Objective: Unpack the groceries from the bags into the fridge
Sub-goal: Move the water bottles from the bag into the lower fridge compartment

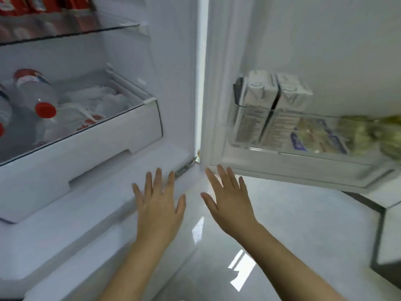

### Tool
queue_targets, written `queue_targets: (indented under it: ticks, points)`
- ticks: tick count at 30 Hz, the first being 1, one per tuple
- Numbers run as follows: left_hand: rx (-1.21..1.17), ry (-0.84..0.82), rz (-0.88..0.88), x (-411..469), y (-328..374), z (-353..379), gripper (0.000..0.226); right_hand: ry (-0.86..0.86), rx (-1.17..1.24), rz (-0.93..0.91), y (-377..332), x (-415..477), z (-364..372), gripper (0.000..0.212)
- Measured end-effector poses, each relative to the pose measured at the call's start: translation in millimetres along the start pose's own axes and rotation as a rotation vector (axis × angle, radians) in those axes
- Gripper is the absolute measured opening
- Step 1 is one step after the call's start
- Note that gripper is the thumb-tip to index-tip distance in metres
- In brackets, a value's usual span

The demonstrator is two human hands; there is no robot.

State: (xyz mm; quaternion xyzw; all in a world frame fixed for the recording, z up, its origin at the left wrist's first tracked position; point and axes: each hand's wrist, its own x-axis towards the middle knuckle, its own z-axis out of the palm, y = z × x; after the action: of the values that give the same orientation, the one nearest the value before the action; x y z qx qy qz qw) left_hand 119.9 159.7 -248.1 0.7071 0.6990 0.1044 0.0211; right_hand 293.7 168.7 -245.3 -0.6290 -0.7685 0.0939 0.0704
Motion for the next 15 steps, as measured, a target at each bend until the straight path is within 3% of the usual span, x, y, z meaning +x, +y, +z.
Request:
queue_targets:
  ticks: [4, 10, 15]
  points:
    - [0.039, -0.159, 0.097, -37, 71, 17, 0.065, -0.024, -0.041, 0.168, 62, -71, -2, 0.084]
    - [0.038, -0.300, 0.248, -100, 183, 43, 0.068, 0.000, -0.038, 0.426, 150, -185, 0, 0.062]
    - [0.065, -0.299, 0.418, -157, 261, 61, 0.070, -0.009, -0.038, 0.631, 208, -276, 0, 0.064]
